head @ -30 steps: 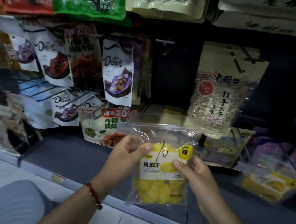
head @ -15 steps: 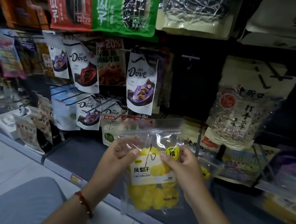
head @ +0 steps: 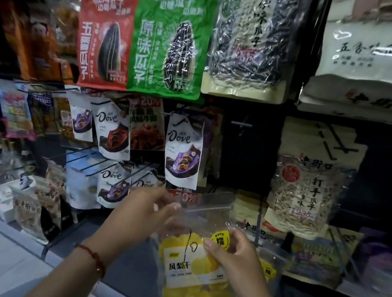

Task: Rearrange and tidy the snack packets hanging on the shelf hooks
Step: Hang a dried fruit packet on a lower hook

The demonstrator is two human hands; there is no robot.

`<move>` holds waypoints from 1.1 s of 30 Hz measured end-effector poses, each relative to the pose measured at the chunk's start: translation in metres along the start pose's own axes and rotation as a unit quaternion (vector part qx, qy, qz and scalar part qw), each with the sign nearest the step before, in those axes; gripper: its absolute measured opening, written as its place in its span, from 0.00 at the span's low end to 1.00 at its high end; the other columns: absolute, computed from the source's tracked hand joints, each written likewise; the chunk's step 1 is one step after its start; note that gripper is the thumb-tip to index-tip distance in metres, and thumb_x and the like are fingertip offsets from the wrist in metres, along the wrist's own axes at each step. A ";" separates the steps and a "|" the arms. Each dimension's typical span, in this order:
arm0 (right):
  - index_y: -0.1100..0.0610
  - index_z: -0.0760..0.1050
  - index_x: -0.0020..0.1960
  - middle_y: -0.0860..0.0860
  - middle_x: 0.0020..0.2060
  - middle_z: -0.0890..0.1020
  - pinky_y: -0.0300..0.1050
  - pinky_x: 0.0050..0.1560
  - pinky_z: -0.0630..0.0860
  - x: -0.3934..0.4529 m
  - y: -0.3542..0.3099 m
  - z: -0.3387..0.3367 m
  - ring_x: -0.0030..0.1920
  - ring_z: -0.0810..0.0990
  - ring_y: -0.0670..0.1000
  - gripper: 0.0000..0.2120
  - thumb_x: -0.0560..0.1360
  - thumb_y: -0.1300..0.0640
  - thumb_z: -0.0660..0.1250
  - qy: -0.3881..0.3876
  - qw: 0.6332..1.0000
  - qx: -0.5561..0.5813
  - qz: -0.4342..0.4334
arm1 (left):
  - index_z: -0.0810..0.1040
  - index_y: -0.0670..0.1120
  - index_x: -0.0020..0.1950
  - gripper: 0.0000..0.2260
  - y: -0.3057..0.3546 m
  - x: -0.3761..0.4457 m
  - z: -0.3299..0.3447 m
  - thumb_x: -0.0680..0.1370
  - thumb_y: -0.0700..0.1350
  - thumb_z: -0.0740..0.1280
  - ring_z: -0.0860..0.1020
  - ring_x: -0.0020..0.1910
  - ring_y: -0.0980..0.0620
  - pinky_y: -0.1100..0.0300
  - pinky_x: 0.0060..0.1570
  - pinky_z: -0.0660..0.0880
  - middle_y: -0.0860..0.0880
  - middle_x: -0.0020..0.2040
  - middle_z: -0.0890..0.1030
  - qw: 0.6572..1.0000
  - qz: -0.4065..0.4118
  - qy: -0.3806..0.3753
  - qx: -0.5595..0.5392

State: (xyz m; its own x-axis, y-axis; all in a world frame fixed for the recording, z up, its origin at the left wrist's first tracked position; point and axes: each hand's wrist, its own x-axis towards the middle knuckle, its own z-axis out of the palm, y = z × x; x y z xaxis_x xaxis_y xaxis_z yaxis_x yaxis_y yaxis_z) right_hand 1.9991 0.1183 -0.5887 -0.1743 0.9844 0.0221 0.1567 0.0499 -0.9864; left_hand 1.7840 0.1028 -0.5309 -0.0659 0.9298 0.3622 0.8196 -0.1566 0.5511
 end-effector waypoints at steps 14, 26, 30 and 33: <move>0.46 0.79 0.48 0.36 0.44 0.82 0.32 0.42 0.71 0.046 -0.037 0.055 0.44 0.78 0.31 0.07 0.75 0.44 0.68 0.022 0.994 -0.099 0.030 | 0.80 0.55 0.43 0.09 -0.073 0.053 -0.001 0.79 0.55 0.63 0.80 0.41 0.60 0.49 0.44 0.78 0.57 0.39 0.82 0.977 0.042 0.042 -0.206; 0.45 0.79 0.49 0.31 0.44 0.82 0.27 0.42 0.73 0.083 -0.057 0.117 0.46 0.80 0.33 0.08 0.77 0.44 0.64 0.010 0.983 -0.168 0.078 | 0.81 0.55 0.41 0.09 -0.136 0.091 -0.014 0.76 0.58 0.68 0.80 0.39 0.60 0.50 0.43 0.79 0.58 0.38 0.83 0.956 -0.031 -0.004 -0.291; 0.46 0.80 0.48 0.34 0.44 0.83 0.32 0.45 0.72 0.071 -0.018 0.121 0.46 0.80 0.33 0.08 0.77 0.44 0.65 0.043 0.991 -0.111 0.056 | 0.81 0.53 0.39 0.12 -0.140 0.094 -0.006 0.75 0.60 0.69 0.80 0.35 0.57 0.52 0.42 0.78 0.54 0.35 0.82 0.969 0.002 -0.056 -0.240; 0.46 0.80 0.48 0.35 0.45 0.83 0.30 0.44 0.72 0.053 0.014 0.115 0.48 0.80 0.34 0.08 0.77 0.44 0.66 0.040 0.992 -0.065 0.097 | 0.80 0.51 0.35 0.14 -0.131 0.088 -0.008 0.75 0.58 0.69 0.77 0.29 0.57 0.57 0.34 0.73 0.53 0.31 0.81 0.976 0.052 -0.153 -0.149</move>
State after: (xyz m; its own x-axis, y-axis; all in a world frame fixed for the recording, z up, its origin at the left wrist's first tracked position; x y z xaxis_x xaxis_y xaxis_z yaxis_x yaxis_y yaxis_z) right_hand 1.8799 0.1523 -0.6204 -0.0506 0.9876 -0.1485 0.3056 -0.1262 -0.9438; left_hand 1.6662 0.2022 -0.5658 0.2195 0.9524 0.2117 0.6083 -0.3032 0.7335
